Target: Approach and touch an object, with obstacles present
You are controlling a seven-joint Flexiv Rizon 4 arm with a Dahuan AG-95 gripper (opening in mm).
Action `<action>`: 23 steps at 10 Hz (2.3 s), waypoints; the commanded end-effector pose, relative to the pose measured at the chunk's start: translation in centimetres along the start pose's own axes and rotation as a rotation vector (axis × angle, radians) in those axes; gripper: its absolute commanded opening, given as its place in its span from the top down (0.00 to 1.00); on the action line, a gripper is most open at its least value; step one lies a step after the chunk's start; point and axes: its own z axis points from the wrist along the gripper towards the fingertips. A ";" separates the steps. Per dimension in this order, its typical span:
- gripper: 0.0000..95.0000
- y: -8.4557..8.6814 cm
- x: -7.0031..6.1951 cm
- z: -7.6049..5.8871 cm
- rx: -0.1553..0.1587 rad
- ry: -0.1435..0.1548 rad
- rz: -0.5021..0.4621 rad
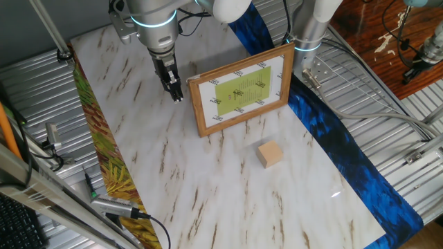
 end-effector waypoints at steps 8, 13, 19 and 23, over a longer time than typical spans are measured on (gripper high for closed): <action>1.00 0.0 0.0 0.0 -0.029 -0.003 -0.020; 1.00 0.0 0.0 0.0 -0.028 -0.003 -0.020; 1.00 0.0 0.0 0.0 -0.025 -0.002 -0.102; 1.00 0.0 0.0 -0.1 -0.030 -0.004 -0.215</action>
